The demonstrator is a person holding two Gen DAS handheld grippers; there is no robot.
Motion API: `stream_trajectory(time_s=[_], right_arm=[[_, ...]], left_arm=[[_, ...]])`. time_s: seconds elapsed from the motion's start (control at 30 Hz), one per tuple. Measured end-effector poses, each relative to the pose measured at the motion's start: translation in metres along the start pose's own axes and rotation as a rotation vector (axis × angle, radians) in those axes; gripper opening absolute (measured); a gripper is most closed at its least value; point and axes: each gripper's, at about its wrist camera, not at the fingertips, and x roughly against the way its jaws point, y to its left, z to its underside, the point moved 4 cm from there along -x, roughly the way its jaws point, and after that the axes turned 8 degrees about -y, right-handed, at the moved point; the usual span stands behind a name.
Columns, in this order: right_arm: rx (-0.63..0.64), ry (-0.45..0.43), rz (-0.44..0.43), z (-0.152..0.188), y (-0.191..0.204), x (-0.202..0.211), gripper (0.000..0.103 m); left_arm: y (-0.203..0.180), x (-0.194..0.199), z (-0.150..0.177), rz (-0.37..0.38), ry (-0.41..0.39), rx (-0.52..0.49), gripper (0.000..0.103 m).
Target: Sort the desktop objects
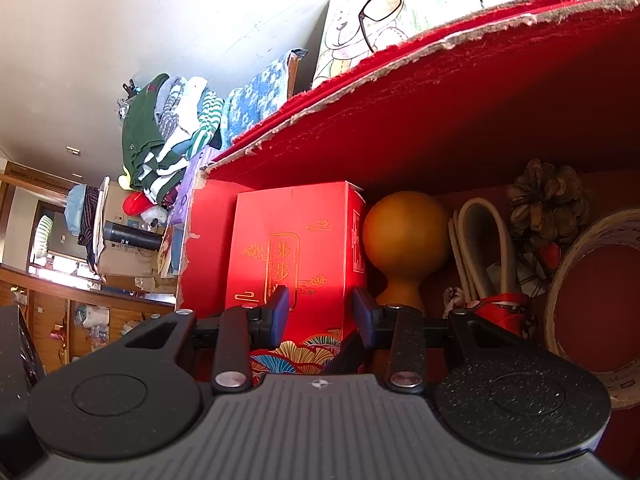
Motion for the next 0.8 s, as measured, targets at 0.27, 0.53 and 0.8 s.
stream_trajectory(time_s=[0.27,0.53,0.8], right_arm=[[-0.018,0.007,0.001,0.0001,-0.0021,0.0006,0.040],[-0.050,0.013,-0.010,-0.0003,-0.0067,0.0029,0.039],[-0.047,0.046,-0.009,0.0007,-0.0062,0.0013,0.039]], left_arm=[[-0.0013,-0.0012,0.0007,0.002,0.008,-0.001,0.087],[-0.0018,-0.0033,-0.0013,-0.020,0.037,0.049,0.087],[-0.0015,-0.0018,0.0007,-0.036,0.016,0.062,0.087]])
